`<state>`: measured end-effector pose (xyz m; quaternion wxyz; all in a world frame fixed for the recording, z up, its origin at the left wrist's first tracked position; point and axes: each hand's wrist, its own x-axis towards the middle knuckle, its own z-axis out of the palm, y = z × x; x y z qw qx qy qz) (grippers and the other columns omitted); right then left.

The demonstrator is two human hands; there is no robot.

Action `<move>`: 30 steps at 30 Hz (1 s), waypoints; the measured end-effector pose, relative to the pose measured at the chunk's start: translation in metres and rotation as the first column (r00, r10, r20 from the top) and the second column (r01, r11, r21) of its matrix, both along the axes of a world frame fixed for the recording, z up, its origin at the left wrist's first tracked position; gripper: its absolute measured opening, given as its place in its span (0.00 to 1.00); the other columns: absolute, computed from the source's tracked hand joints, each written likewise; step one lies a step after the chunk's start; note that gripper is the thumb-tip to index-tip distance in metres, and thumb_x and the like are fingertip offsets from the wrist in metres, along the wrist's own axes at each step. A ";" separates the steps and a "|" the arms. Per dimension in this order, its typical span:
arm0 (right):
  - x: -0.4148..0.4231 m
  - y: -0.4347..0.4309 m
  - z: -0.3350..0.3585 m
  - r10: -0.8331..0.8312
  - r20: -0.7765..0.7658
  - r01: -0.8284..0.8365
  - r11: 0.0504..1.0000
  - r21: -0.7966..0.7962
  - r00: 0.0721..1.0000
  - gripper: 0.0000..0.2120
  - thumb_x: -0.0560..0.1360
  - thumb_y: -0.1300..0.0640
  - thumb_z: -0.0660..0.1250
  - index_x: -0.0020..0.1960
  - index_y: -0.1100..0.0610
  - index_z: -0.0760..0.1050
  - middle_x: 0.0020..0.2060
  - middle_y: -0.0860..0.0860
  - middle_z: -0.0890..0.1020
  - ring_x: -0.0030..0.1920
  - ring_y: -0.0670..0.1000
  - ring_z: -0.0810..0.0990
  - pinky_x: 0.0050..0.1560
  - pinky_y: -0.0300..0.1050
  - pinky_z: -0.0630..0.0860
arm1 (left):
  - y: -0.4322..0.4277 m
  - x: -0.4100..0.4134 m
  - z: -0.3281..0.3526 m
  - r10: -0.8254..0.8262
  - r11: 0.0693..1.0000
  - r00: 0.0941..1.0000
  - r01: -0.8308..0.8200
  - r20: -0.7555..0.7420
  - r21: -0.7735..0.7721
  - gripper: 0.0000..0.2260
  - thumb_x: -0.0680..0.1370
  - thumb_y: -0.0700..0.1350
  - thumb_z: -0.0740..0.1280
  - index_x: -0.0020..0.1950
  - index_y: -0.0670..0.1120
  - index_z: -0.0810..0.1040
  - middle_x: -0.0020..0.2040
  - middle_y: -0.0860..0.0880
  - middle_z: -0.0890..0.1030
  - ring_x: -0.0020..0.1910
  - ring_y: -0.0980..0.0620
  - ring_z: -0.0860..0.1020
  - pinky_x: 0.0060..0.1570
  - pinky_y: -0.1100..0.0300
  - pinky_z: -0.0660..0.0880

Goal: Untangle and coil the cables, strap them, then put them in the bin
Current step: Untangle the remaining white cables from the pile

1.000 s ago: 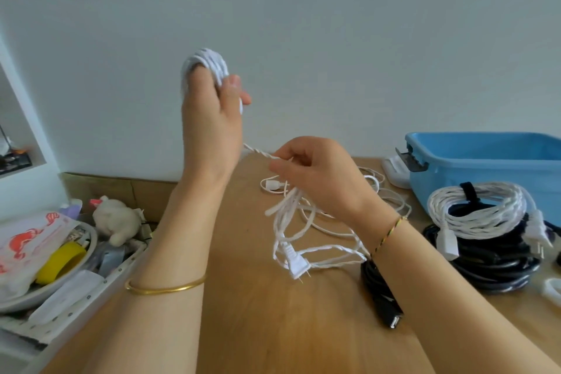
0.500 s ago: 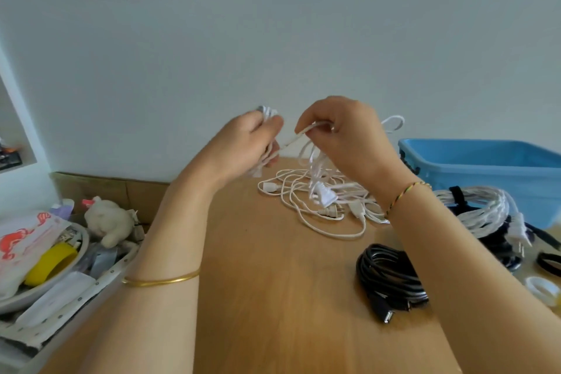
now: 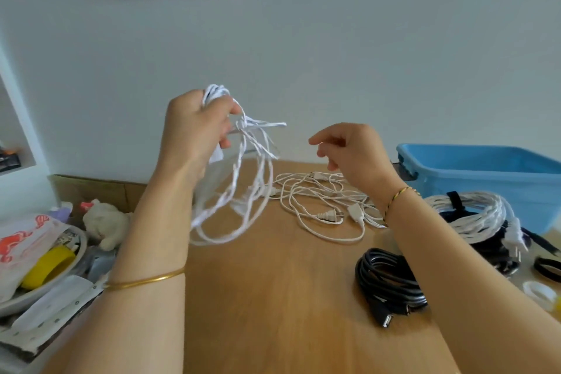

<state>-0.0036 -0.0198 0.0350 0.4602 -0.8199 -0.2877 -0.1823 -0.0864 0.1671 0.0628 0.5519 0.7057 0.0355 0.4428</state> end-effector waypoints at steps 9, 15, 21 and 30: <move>-0.029 0.039 -0.007 0.294 -0.207 -0.243 0.941 0.237 0.933 0.16 0.77 0.54 0.65 0.63 0.58 0.74 0.54 0.56 0.81 0.50 0.51 0.81 0.54 0.50 0.78 | -0.013 -0.002 -0.005 -0.223 0.966 0.966 0.237 -0.134 0.101 0.08 0.76 0.37 0.64 0.37 0.41 0.79 0.19 0.54 0.65 0.22 0.54 0.64 0.27 0.63 0.69; -0.021 0.035 -0.016 0.251 -0.170 -0.229 0.964 0.139 0.953 0.18 0.71 0.68 0.64 0.59 0.57 0.78 0.35 0.53 0.76 0.33 0.47 0.72 0.37 0.41 0.72 | -0.019 0.011 -0.009 -0.190 0.973 0.981 0.183 -0.036 -0.140 0.09 0.76 0.37 0.63 0.36 0.39 0.77 0.19 0.52 0.63 0.21 0.54 0.61 0.27 0.62 0.66; -0.015 0.021 -0.032 0.184 -0.289 -0.142 0.977 0.161 0.939 0.19 0.71 0.71 0.60 0.52 0.56 0.82 0.22 0.44 0.71 0.20 0.42 0.63 0.24 0.33 0.62 | -0.010 0.013 -0.006 -0.048 0.935 0.987 0.099 0.156 -0.340 0.11 0.76 0.36 0.62 0.34 0.42 0.75 0.17 0.54 0.63 0.19 0.56 0.61 0.25 0.65 0.67; 0.005 0.006 -0.059 -0.280 -0.234 0.233 0.950 -0.209 0.931 0.15 0.71 0.70 0.59 0.43 0.57 0.82 0.38 0.54 0.79 0.41 0.55 0.76 0.42 0.44 0.75 | -0.004 0.006 0.001 0.092 0.923 0.939 0.043 0.330 -0.381 0.12 0.77 0.37 0.61 0.34 0.44 0.74 0.20 0.55 0.64 0.22 0.54 0.62 0.26 0.64 0.67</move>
